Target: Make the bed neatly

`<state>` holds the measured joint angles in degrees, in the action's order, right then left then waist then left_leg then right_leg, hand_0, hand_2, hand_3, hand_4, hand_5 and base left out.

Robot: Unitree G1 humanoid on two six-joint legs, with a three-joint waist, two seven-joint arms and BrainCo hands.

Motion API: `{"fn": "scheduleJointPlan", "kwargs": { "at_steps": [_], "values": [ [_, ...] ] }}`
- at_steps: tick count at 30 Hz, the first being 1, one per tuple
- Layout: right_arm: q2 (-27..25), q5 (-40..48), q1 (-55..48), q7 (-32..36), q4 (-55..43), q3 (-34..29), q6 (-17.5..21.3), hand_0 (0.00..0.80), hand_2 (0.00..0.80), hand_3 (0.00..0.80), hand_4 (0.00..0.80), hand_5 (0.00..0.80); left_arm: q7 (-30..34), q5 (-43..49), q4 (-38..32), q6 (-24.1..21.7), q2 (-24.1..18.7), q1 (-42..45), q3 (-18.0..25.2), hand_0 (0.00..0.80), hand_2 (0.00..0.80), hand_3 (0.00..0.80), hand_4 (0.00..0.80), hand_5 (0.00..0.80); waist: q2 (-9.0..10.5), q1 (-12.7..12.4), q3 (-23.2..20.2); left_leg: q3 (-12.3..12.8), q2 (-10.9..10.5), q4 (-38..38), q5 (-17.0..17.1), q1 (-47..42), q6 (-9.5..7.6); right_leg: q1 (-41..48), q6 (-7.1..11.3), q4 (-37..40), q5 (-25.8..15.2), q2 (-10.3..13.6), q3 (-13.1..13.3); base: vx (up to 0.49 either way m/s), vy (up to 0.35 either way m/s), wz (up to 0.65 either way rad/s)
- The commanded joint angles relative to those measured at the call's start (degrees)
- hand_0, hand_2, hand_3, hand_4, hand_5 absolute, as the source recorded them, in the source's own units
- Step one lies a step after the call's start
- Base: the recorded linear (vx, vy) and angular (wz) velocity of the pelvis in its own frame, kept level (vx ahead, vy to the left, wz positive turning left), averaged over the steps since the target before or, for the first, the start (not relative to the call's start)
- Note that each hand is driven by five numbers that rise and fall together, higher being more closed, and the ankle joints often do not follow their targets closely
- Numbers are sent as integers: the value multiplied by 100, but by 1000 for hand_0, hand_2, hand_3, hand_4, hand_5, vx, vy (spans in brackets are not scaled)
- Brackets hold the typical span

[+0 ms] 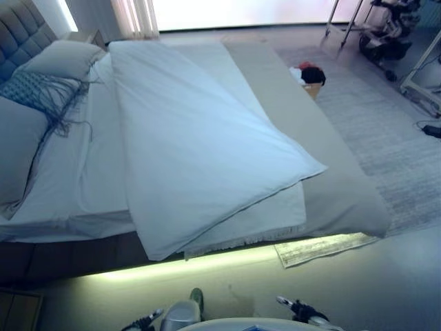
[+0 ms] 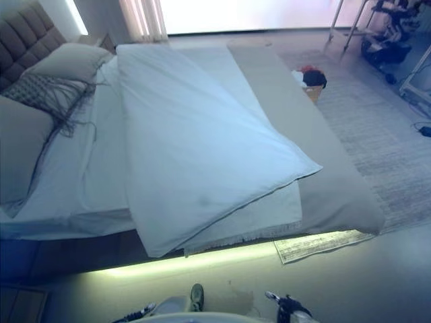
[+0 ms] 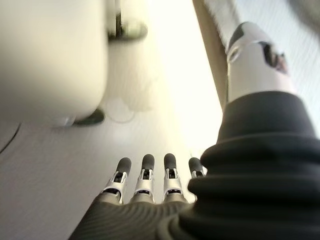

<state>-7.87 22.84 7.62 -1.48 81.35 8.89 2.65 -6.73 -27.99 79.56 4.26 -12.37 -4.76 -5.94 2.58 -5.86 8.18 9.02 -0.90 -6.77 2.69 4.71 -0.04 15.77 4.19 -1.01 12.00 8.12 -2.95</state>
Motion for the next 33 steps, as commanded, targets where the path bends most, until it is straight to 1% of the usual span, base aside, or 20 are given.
{"fn": "scheduleJointPlan", "kwargs": {
  "at_steps": [1,4,5,6,7,8,9,10,11,12,15,17,18,20,21,23,24,29,31,33],
  "values": [
    [-293,205,26,110,-355,0,114,0,0,0,0,0,-105,194,103,119,155,9,-80,0,0,0,0,0,-103,-113,-52,-78,280,-712,209,1012,245,445,78,18,-626,127,-154,188,113,-6],
    [-261,231,18,6,-411,-46,-1,0,0,0,0,0,-70,213,86,187,167,49,-43,0,0,0,0,0,-56,-108,-130,29,297,-734,79,898,172,502,227,-37,-624,282,-239,206,126,-4],
    [-235,279,-52,-43,-415,-114,11,0,0,0,0,0,-40,303,101,177,158,39,-57,0,0,0,0,0,-16,-111,-190,52,238,-631,20,796,78,521,315,-200,-686,349,-288,202,110,1],
    [-217,314,-95,-65,-421,-169,9,0,0,0,0,0,0,405,91,178,135,37,-86,0,0,0,0,0,13,-91,-232,82,189,-511,-10,645,1,390,392,-575,-988,465,-353,191,120,0],
    [-217,309,-130,-78,-419,-221,37,0,0,0,0,0,65,469,83,148,104,37,-131,0,0,0,0,0,2,-5,-224,99,130,-313,-70,337,-100,-87,462,-1334,-1416,649,-398,165,153,-1],
    [-247,310,-165,-68,-423,-260,87,0,0,0,0,0,114,504,72,125,85,25,-186,0,0,0,0,0,-98,106,-208,78,146,-110,-94,72,-170,-602,441,-1890,-1717,648,-385,174,175,-13],
    [-277,346,-199,-33,-419,-282,139,0,0,0,0,0,123,544,62,115,70,3,-244,0,0,0,0,0,-156,198,-171,40,128,41,-101,-113,-212,-972,399,-2180,-1748,567,-335,184,156,-10],
    [-304,430,-229,13,-406,-284,189,0,0,0,0,0,116,543,63,111,39,-29,-308,0,0,0,0,0,-228,304,-108,-55,118,193,-92,-296,-231,-1332,323,-2302,-1683,391,-318,191,82,5],
    [-323,511,-243,69,-397,-274,205,0,0,0,0,0,97,511,58,118,10,-60,-345,0,0,0,0,0,-259,398,-53,-134,90,338,-84,-473,-226,-1579,253,-2262,-1606,280,-354,151,25,19],
    [-327,530,-245,79,-394,-270,202,0,0,0,0,0,91,501,56,122,3,-67,-351,0,0,0,0,0,-264,427,-32,-158,82,381,-81,-530,-220,-1607,237,-2250,-1578,264,-372,153,-50,31],
    [-350,613,-196,189,-311,-202,264,0,0,0,0,0,82,414,8,120,-37,-167,-432,0,0,0,0,0,-305,620,102,-393,24,667,-119,-843,-169,-1953,153,-1421,-1474,-35,-356,126,-127,31],
    [-340,745,-99,230,-274,-160,365,0,0,0,0,0,63,385,-29,32,-11,-191,-434,0,0,0,0,0,-259,758,199,-605,-112,684,-291,-923,-166,-2408,272,-767,-1840,-144,-186,82,-193,35],
    [-347,738,-28,237,-299,-150,344,0,0,0,0,0,64,355,-48,0,5,-216,-449,0,0,0,0,0,-251,803,243,-653,-143,642,-379,-923,-164,-2574,286,-621,-1964,-184,-139,28,-161,39],
    [-362,675,61,140,-351,-79,227,0,0,0,0,0,24,304,-73,-28,59,-241,-480,0,0,0,0,0,-240,841,285,-738,-216,468,-442,-784,-199,-2519,213,-502,-1989,-229,143,49,-110,56],
    [-350,641,68,74,-391,-54,151,0,0,0,0,0,-25,259,-110,-22,101,-192,-499,0,0,0,0,0,-239,825,261,-773,-236,415,-413,-735,-200,-2408,168,-481,-1959,-280,173,103,-103,87],
    [-288,642,37,61,-453,21,143,0,0,0,0,0,-27,325,-141,-18,190,-116,-520,0,0,0,0,0,-224,749,227,-767,-236,380,-395,-705,-170,-2162,113,-386,-1866,-295,54,105,-104,75],
    [-281,647,47,66,-481,37,143,0,0,0,0,0,5,392,-146,-21,213,-124,-534,0,0,0,0,0,-224,728,216,-789,-238,394,-368,-693,-156,-2083,85,-306,-1857,-305,51,74,-86,29],
    [-294,730,104,46,-648,139,187,0,0,0,0,0,11,420,-180,-49,382,-159,-738,0,0,0,0,0,-231,629,113,-885,-205,598,-254,-772,-94,-1701,0,-92,-1738,-349,-96,78,-39,3],
    [-298,833,118,82,-694,147,176,0,0,0,0,0,-55,383,-174,-63,385,-148,-770,0,0,0,0,0,-223,618,99,-839,-170,564,-295,-806,-87,-1686,-23,-200,-1634,-350,-201,85,-58,15],
    [-284,1249,132,211,-748,146,224,0,0,0,0,0,-128,421,-175,-42,322,-150,-752,0,0,0,0,0,-187,595,123,-736,-152,360,-390,-783,-67,-1648,-70,-298,-1532,-352,-327,82,-78,17]
  ]
}}
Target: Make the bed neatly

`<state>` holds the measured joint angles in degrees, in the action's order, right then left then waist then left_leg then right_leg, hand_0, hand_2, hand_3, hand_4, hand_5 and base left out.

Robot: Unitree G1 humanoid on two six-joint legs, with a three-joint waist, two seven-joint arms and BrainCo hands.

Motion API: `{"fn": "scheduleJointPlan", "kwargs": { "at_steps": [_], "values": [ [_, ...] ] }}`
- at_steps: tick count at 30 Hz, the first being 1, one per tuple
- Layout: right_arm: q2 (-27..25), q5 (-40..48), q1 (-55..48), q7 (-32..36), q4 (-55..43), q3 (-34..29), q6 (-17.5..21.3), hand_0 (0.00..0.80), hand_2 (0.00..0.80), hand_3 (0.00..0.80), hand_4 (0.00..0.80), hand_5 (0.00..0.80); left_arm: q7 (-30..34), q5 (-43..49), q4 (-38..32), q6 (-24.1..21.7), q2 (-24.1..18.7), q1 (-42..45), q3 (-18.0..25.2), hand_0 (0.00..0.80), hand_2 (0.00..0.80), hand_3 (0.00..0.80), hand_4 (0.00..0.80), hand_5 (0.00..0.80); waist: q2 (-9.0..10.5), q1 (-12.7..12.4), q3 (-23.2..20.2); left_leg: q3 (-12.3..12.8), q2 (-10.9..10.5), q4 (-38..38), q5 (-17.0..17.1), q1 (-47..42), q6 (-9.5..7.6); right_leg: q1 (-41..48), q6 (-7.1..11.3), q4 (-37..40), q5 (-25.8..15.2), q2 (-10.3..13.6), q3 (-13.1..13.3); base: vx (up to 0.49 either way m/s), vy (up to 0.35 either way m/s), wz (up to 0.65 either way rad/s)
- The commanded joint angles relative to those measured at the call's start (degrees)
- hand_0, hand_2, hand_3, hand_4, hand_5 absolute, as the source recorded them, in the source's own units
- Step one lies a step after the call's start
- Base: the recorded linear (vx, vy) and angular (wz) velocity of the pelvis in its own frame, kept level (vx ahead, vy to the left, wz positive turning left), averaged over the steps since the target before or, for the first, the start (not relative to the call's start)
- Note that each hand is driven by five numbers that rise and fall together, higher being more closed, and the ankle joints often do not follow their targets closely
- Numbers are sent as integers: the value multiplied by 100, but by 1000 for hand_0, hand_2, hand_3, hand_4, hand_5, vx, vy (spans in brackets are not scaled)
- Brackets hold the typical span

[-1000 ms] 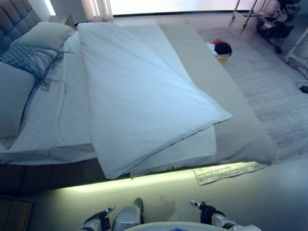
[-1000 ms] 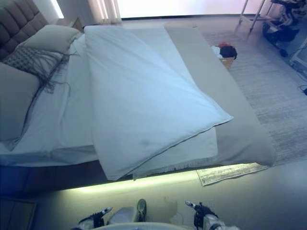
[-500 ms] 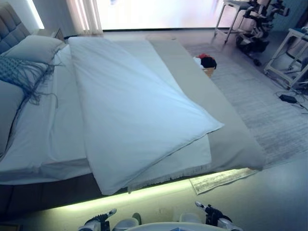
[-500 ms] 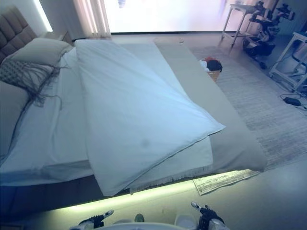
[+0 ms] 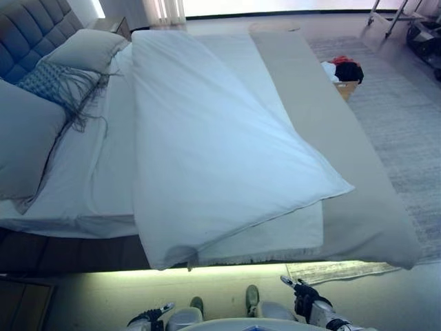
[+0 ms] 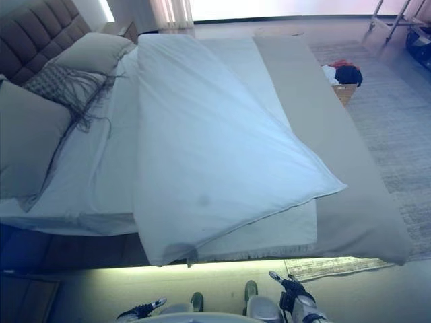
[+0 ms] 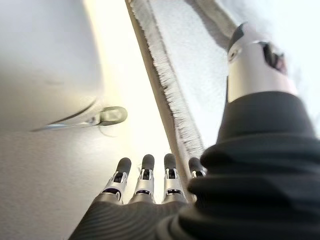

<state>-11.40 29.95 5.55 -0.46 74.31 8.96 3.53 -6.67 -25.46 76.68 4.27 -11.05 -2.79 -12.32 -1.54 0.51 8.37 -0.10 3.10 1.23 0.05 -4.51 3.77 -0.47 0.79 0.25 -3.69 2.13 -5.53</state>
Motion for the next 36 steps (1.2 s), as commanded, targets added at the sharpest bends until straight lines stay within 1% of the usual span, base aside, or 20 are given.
{"fn": "scheduleJointPlan", "kwargs": {
  "at_steps": [1,2,3,4,5,6,7,8,9,10,12,13,15,17,19,23,27,30,36],
  "values": [
    [74,765,349,184,-52,132,175,0,0,0,0,0,-149,182,113,-44,181,-346,-110,0,0,0,0,0,240,-48,116,213,-552,-538,-172,158,-437,-3,257,-434,56,256,-112,80,-44,22],
    [62,1041,371,323,-93,86,193,0,0,0,0,0,-130,206,124,-41,158,-339,-87,0,0,0,0,0,269,-63,137,258,-569,-767,-257,213,-404,44,223,-447,90,278,-184,101,-17,24],
    [40,1198,388,464,-163,48,209,0,0,0,0,0,-73,234,156,-93,149,-309,-51,0,0,0,0,0,285,-89,190,241,-559,-1073,-263,343,-319,99,187,-478,110,301,-189,126,26,23],
    [21,1357,396,613,-213,43,205,0,0,0,0,0,-29,235,171,-142,147,-283,-38,0,0,0,0,0,276,-106,231,209,-514,-1217,-195,436,-248,136,170,-498,124,301,-178,141,101,17],
    [-5,1525,417,703,-269,43,190,0,0,0,0,0,13,230,149,-186,154,-248,-43,0,0,0,0,0,235,-118,279,172,-362,-1197,-35,511,-150,158,166,-538,165,295,-146,128,181,9],
    [-35,1712,459,733,-318,42,162,0,0,0,0,0,53,212,108,-217,161,-234,-72,0,0,0,0,0,177,-127,318,168,-164,-1030,142,584,-61,146,179,-584,218,294,-128,53,218,4],
    [-60,1888,554,729,-362,34,107,0,0,0,0,0,69,174,65,-240,173,-283,-133,0,0,0,0,0,128,-140,365,219,10,-838,290,696,-11,89,190,-631,280,309,-129,-80,191,2],
    [-87,2217,740,831,-366,-19,4,0,0,0,0,0,96,181,49,-294,175,-441,-201,0,0,0,0,0,104,-145,462,345,79,-847,312,867,-22,-53,184,-715,342,366,-199,-217,143,1],
    [-92,2498,893,932,-352,-72,-70,0,0,0,0,0,113,203,61,-334,166,-592,-241,0,0,0,0,0,87,-149,521,403,84,-848,310,971,-38,-201,188,-798,375,404,-252,-297,103,-5],
    [-73,2671,1078,1016,-306,-91,-86,0,0,0,0,0,119,179,79,-373,153,-754,-285,0,0,0,0,0,79,-152,576,394,93,-847,319,1082,-40,-405,208,-903,378,446,-283,-294,75,-11],
    [-34,2940,1426,1236,-250,-66,-98,0,0,0,0,0,186,46,130,-454,94,-1062,-367,0,0,0,0,0,68,-182,712,233,-12,-854,325,1295,-61,-825,264,-1087,296,536,-302,-229,58,4],
    [-21,3003,1509,1318,-245,-60,-82,0,0,0,0,0,238,49,114,-464,71,-1162,-380,0,0,0,0,0,61,-185,769,212,-53,-871,315,1358,-74,-936,285,-1133,265,560,-304,-129,40,15],
    [8,3214,1619,1468,-314,-45,-108,0,0,0,0,0,298,37,22,-466,17,-1276,-416,0,0,0,0,0,53,-184,883,214,-123,-943,290,1473,-103,-1061,313,-1164,216,596,-285,-87,17,6],
    [29,3700,1855,1655,-413,-14,-167,0,0,0,0,0,291,-61,-62,-485,-28,-1475,-522,0,0,0,0,0,55,-177,1028,243,-188,-1090,272,1704,-114,-1226,322,-1181,175,625,-247,-162,-7,1],
    [-41,3960,2116,1861,-397,-42,-214,0,0,0,0,0,299,-211,-68,-558,-41,-1692,-608,0,0,0,0,0,24,-170,1156,233,-251,-1240,261,1953,-112,-1413,315,-1234,157,647,-210,-150,-9,2],
    [-203,3934,2490,1668,-614,-48,-113,0,0,0,0,0,321,-468,-211,-724,-56,-1857,-687,0,0,0,0,0,-44,-152,1389,231,-359,-1568,195,2332,-127,-1753,284,-1438,168,703,-188,-79,27,1],
    [-384,3900,2904,1485,-646,-91,-82,0,0,0,0,0,455,-813,-441,-924,-41,-2071,-773,0,0,0,0,0,-122,-154,1571,259,-416,-1816,154,2715,-174,-2187,272,-1724,193,746,-183,-67,39,0],
    [-599,3930,3220,1611,-575,-166,-122,0,0,0,0,0,494,-1009,-761,-1059,-25,-2204,-858,0,0,0,0,0,-195,-186,1713,264,-451,-2056,75,3058,-218,-2596,266,-2085,302,754,-169,-61,39,2],
    [-958,3871,3621,1660,-530,-171,-54,0,0,0,0,0,533,-1279,-1374,-1277,-29,-2318,-1039,0,0,0,0,0,-322,-254,1888,241,-473,-2279,82,3591,-282,-3198,260,-2493,357,699,-133,-30,11,5]
  ]
}}
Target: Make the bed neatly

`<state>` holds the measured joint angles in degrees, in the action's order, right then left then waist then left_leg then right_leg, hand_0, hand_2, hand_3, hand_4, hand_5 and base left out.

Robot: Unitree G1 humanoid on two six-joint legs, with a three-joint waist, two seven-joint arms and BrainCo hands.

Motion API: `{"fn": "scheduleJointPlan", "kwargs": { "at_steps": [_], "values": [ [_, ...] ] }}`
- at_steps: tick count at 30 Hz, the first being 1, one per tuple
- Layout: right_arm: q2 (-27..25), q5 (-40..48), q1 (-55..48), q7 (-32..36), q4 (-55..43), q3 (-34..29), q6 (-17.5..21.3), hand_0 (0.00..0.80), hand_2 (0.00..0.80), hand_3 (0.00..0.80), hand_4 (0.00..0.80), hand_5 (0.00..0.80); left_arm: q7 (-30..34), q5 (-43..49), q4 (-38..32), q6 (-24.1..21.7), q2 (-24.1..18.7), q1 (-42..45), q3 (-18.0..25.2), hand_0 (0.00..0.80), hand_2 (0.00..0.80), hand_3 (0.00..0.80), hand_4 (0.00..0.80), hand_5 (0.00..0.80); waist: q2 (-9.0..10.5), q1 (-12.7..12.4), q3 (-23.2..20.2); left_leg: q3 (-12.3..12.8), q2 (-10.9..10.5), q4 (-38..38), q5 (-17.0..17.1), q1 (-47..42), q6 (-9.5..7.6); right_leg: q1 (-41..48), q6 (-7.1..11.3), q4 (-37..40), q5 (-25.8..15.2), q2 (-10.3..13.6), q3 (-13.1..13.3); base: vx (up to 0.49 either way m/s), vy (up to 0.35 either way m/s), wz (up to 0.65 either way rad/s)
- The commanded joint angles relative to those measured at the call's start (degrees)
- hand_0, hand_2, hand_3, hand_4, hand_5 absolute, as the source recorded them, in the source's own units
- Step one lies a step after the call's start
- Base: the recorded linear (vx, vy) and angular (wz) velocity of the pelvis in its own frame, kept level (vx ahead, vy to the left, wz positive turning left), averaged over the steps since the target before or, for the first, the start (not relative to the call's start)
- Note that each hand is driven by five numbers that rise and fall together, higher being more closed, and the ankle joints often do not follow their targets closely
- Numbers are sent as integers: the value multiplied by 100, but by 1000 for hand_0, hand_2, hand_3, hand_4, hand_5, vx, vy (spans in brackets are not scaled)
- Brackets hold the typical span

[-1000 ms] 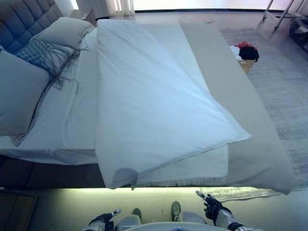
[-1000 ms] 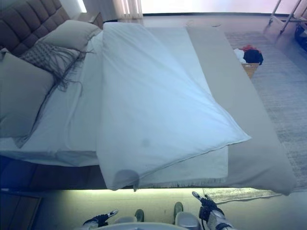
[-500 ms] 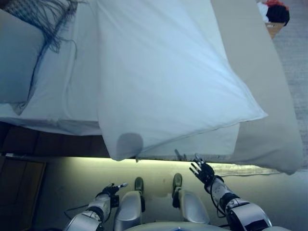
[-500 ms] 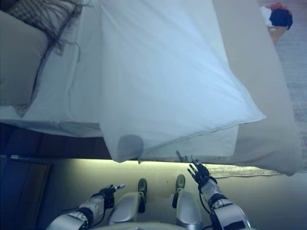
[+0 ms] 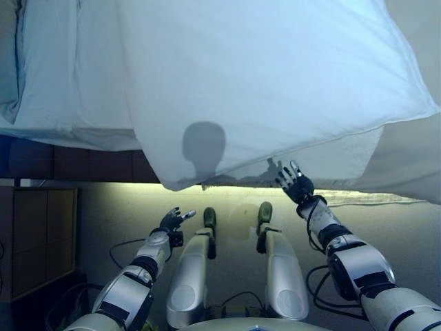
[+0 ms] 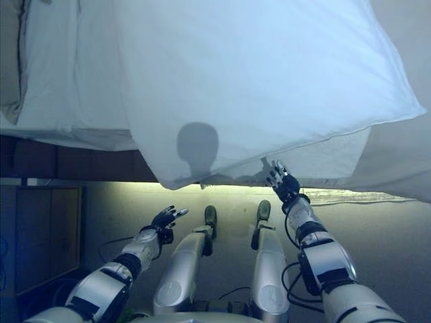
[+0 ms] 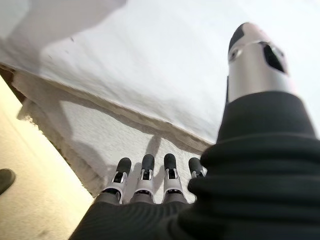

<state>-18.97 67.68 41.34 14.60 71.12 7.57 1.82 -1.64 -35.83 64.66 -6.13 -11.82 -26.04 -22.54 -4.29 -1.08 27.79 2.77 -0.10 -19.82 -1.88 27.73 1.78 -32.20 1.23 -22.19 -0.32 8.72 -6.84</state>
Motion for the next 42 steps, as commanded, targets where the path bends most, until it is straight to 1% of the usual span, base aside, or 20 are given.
{"fn": "scheduleJointPlan", "kwargs": {
  "at_steps": [1,6,8,14,25,31,35,37,38,39,40,41,42],
  "values": [
    [-287,34,131,141,-215,-23,122,0,0,0,0,0,14,-296,-297,-255,22,-4,-56,0,0,0,0,0,-66,-107,-17,-51,-150,-203,283,447,-89,-110,217,-303,25,22,-1,-13,-18,6],
    [-759,-157,541,80,-336,23,72,0,0,0,0,0,-128,-523,-833,-322,-132,55,-163,0,0,0,0,0,-140,-198,125,-85,-106,-223,359,769,-97,-484,237,-462,26,-37,-25,-1,-34,6],
    [-879,-199,648,36,-359,27,92,0,0,0,0,0,-138,-578,-941,-332,-166,92,-180,0,0,0,0,0,-159,-220,158,-70,-100,-229,366,847,-100,-581,241,-478,16,-43,-41,12,-52,10],
    [-1328,-271,967,-72,-578,77,-19,0,0,0,0,0,-156,-650,-1342,-425,-327,386,-301,0,0,0,0,0,-257,-320,200,-169,-67,-203,452,1162,-93,-965,245,-620,8,-52,-27,37,-39,10],
    [-1892,-650,1657,-86,-820,263,-159,0,0,0,0,0,-50,-841,-1734,-559,-534,845,-380,0,0,0,0,0,-406,-460,200,-274,-48,-70,558,1295,-84,-1151,215,-714,74,-50,-45,47,2,5],
    [-1965,-691,1900,-149,-1047,329,-172,0,0,0,0,0,-16,-793,-1827,-477,-619,1039,-377,0,0,0,0,0,-404,-521,200,-331,-31,28,582,1232,-67,-1096,188,-706,112,-85,-81,12,-2,2],
    [-1914,-679,1901,-118,-1144,360,-297,0,0,0,0,0,47,-726,-1793,-404,-639,1112,-344,0,0,0,0,0,-357,-543,200,-331,-27,217,626,1019,-51,-860,187,-517,79,-107,-150,4,-1,1],
    [-1890,-752,1887,-95,-1137,369,-274,0,0,0,0,0,106,-689,-1745,-406,-624,1126,-321,0,0,0,0,0,-342,-550,200,-326,-26,319,657,907,-49,-733,189,-419,55,-116,-176,6,15,0],
    [-1875,-802,1876,-128,-1141,371,-244,182,182,182,182,182,111,-668,-1733,-403,-608,1129,-326,0,0,0,0,0,-330,-552,200,-321,-22,379,672,838,-39,-651,197,-357,38,-103,-196,13,33,-2],
    [-1868,-870,1863,-121,-1137,363,-155,546,546,546,546,546,115,-665,-1720,-406,-598,1131,-328,0,0,0,0,0,-327,-549,200,-316,-18,430,686,781,-32,-590,203,-309,25,-97,-208,0,0,0],
    [-1864,-896,1855,-62,-1124,364,-74,800,800,800,800,800,127,-658,-1705,-409,-591,1138,-327,0,0,0,0,0,-327,-548,200,-307,-11,487,702,721,-26,-530,209,-260,12,-95,-213,13,34,-3],
    [-1873,-929,1869,41,-1115,372,6,800,800,800,800,800,145,-639,-1687,-406,-590,1143,-333,0,0,0,0,0,-326,-548,200,-296,-3,553,715,637,-16,-447,220,-199,3,-82,-223,0,0,0],
    [-1881,-944,1869,66,-1114,366,-3,800,800,800,800,800,157,-628,-1663,-401,-597,1137,-344,0,0,0,0,0,-321,-549,200,-291,5,604,726,569,-8,-377,234,-145,-10,-67,-240,11,24,-3]
  ]
}}
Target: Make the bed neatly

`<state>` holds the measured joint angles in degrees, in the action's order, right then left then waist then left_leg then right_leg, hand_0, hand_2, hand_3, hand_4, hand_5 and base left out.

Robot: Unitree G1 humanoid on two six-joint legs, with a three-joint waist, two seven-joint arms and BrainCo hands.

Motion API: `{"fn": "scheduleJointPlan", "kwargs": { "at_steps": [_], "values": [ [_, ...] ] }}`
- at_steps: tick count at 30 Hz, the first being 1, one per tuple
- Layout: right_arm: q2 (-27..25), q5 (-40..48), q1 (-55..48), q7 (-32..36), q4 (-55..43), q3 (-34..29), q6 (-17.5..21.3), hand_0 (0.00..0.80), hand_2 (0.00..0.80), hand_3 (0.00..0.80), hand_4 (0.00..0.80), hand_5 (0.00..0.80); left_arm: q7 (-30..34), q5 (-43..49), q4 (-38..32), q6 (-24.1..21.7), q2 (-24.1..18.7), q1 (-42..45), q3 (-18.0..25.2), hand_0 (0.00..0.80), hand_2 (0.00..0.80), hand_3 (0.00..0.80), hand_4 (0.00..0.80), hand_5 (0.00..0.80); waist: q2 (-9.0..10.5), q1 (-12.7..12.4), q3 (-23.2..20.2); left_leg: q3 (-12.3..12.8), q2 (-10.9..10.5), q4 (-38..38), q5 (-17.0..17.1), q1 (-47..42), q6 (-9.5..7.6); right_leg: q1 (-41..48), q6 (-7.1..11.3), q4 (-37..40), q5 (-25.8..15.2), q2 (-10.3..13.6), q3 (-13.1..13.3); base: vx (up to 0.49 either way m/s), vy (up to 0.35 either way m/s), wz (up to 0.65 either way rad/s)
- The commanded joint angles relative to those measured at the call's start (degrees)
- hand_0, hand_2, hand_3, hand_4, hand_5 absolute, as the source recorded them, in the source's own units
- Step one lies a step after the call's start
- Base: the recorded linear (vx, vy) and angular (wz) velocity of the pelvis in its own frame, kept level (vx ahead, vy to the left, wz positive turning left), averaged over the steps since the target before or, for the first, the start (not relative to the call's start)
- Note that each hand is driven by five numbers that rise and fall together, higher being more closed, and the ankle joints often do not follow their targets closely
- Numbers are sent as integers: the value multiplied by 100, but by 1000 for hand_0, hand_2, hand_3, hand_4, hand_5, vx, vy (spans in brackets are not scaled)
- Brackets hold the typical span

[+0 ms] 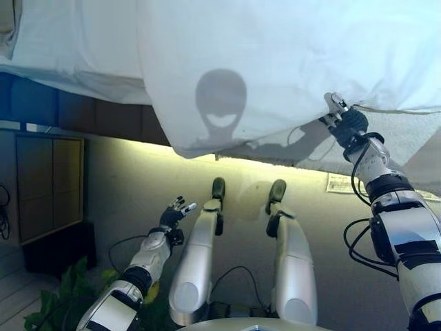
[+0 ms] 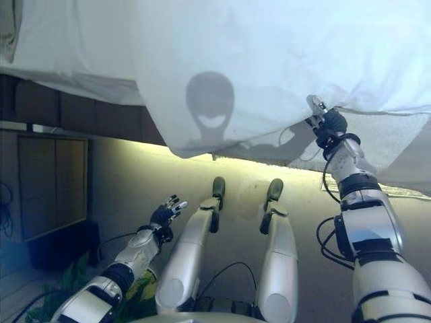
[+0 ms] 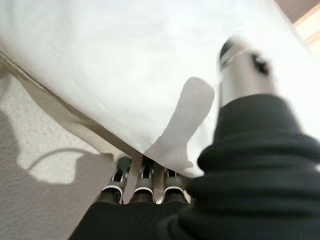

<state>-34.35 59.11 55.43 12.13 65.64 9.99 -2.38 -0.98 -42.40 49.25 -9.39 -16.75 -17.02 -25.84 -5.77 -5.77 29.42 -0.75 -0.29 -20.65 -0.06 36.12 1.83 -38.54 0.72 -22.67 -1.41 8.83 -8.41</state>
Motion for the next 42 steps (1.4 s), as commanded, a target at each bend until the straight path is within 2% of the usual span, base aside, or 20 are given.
{"fn": "scheduleJointPlan", "kwargs": {
  "at_steps": [1,11,14,25,31,33,34,35,38,42],
  "values": [
    [-331,-126,441,300,-555,116,406,800,800,800,800,800,108,47,-85,-58,-106,224,-15,0,0,0,0,0,-165,-82,37,68,38,764,561,-372,-4,348,298,-31,80,-65,-90,0,0,0],
    [-264,-338,380,494,-278,157,260,800,800,800,800,800,183,101,293,23,-109,124,43,0,0,0,0,0,-108,-136,-46,53,65,1053,562,-966,12,951,357,200,113,65,-187,5,3,1],
    [-216,-355,282,464,-263,178,87,800,800,800,800,800,263,133,407,38,-97,150,65,0,0,0,0,0,-85,-140,-160,56,71,1138,539,-1173,14,1165,372,312,114,113,-199,41,32,1],
    [417,-248,-471,873,-652,241,-234,800,800,800,800,800,280,71,531,206,-64,-60,299,0,0,0,0,0,233,-32,-742,167,207,1660,524,-2144,100,2288,476,1240,-134,155,-215,64,-2,1],
    [973,-327,-835,671,-1128,427,-278,800,800,800,800,800,504,-1694,548,909,305,-377,646,0,0,0,0,0,465,80,-1101,245,246,2031,546,-2614,119,2748,546,1625,-249,106,-144,95,-12,-6],
    [1177,-258,-859,547,-1203,485,-255,800,800,800,800,800,584,-2372,594,1240,552,-548,744,0,0,0,0,0,569,109,-1162,258,261,2045,511,-2694,112,2821,552,1660,-259,79,-117,61,-51,1],
    [1197,-243,-851,541,-1213,491,-259,800,800,800,800,800,600,-2428,607,1262,578,-579,746,0,0,0,0,0,583,114,-1162,261,265,2044,506,-2699,112,2826,553,1661,-259,76,-112,37,-72,3],
    [1286,-42,-788,489,-1262,522,-283,800,800,800,800,800,675,-3031,652,1522,744,-725,749,0,0,0,0,0,663,133,-1171,267,285,2033,486,-2699,110,2832,559,1666,-269,52,-97,2,-100,0],
    [1544,251,-793,445,-1408,574,-181,800,800,800,800,800,681,-4231,684,1827,1004,-961,736,0,0,0,0,0,846,187,-1146,267,337,2007,430,-2686,111,2829,565,1675,-296,-19,-59,-19,-160,-1],
    [1928,522,-881,479,-1735,729,-3,800,800,800,800,800,562,-4981,643,2041,1301,-1188,623,0,0,0,0,0,1128,267,-1088,300,418,2016,364,-2702,113,2858,590,1759,-378,-107,27,-17,-186,-12]
  ]
}}
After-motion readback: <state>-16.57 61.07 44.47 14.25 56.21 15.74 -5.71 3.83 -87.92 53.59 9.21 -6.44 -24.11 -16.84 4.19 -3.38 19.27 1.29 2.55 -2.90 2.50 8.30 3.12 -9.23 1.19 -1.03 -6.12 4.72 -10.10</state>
